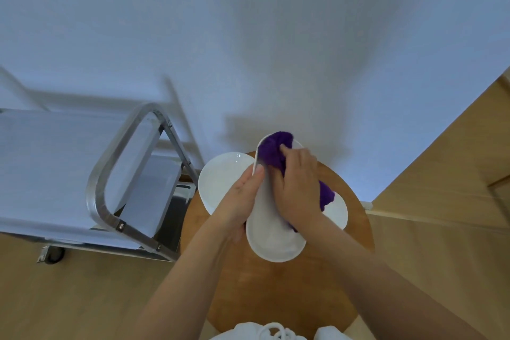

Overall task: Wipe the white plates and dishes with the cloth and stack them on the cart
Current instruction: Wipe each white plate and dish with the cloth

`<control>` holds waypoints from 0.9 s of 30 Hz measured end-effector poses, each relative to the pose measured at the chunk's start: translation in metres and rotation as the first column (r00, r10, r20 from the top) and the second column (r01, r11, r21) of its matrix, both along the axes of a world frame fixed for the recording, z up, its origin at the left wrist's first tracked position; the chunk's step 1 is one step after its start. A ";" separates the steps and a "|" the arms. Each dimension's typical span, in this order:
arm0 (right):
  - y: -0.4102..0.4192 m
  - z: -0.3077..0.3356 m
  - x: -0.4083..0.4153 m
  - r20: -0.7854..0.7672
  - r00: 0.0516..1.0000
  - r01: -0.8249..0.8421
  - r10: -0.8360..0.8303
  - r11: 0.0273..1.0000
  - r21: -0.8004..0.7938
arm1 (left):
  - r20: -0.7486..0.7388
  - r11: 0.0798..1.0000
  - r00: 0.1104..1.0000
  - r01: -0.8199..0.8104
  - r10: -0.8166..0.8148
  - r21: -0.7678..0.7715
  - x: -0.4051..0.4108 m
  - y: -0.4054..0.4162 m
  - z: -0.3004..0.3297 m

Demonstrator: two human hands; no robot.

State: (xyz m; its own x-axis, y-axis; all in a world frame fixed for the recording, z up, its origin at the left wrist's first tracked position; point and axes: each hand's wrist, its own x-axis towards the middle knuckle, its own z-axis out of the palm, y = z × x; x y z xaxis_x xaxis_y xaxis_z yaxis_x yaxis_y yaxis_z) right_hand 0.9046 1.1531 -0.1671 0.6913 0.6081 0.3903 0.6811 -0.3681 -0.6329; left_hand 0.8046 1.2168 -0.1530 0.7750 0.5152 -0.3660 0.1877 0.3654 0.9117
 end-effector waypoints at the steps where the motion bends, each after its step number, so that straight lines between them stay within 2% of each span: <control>1: -0.001 -0.003 -0.009 0.005 0.999 -0.032 0.032 0.999 0.014 | 0.010 1.000 1.000 -0.024 0.024 0.003 0.000 0.002 -0.001; 6: -0.022 -0.021 -0.041 0.102 0.979 -0.180 0.174 0.983 0.044 | -0.001 0.981 0.986 -0.167 0.168 -0.094 -0.003 0.012 -0.004; 10: -0.053 -0.037 -0.048 0.182 0.923 -0.333 0.340 0.940 -0.072 | -0.036 0.967 0.979 -0.206 0.203 -0.151 -0.003 0.017 -0.007; 12: -0.065 -0.039 -0.040 0.282 0.850 -0.409 0.445 0.895 -0.180 | -0.037 0.955 0.983 -0.182 0.178 -0.233 -0.004 0.018 -0.013; 15: -0.078 -0.036 -0.024 0.392 0.690 -0.481 0.609 0.790 -0.381 | -0.037 0.892 0.994 -0.105 0.098 -0.440 -0.012 0.016 -0.025; 19: -0.086 -0.040 -0.003 0.403 0.511 -0.521 0.759 0.646 -0.557 | 0.001 0.795 1.000 0.021 -0.025 -0.606 -0.025 0.009 -0.039; 21: -0.084 -0.046 0.005 0.376 0.503 -0.530 0.779 0.621 -0.578 | 0.071 0.708 0.992 0.125 -0.105 -0.695 -0.031 0.003 -0.045; 22: -0.083 -0.050 0.009 0.348 0.518 -0.533 0.781 0.613 -0.583 | 0.060 0.704 0.993 0.115 -0.103 -0.701 -0.033 0.001 -0.049; 23: -0.080 -0.054 0.014 0.321 0.541 -0.529 0.777 0.612 -0.588 | 0.007 0.737 0.996 0.073 -0.092 -0.671 -0.035 0.000 -0.055; 25: -0.075 -0.063 0.022 0.266 0.600 -0.498 0.754 0.612 -0.614 | -0.200 0.860 0.978 -0.060 -0.049 -0.506 -0.041 -0.002 -0.071; 26: -0.071 -0.067 0.025 0.253 0.634 -0.461 0.731 0.620 -0.635 | -0.293 0.898 0.956 -0.129 0.001 -0.420 -0.045 -0.006 -0.079; 27: -0.067 -0.074 0.028 0.249 0.675 -0.415 0.695 0.636 -0.651 | -0.339 0.903 0.941 -0.166 0.024 -0.396 -0.049 -0.009 -0.087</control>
State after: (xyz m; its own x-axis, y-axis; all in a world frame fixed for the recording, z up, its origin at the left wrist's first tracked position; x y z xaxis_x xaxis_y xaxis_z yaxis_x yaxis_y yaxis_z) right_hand 0.9325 1.0863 -0.2409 -0.0241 0.9981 0.0563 0.9987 0.0266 -0.0445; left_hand 0.7560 1.2079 -0.2396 0.5351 0.3271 -0.7789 0.3858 0.7256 0.5698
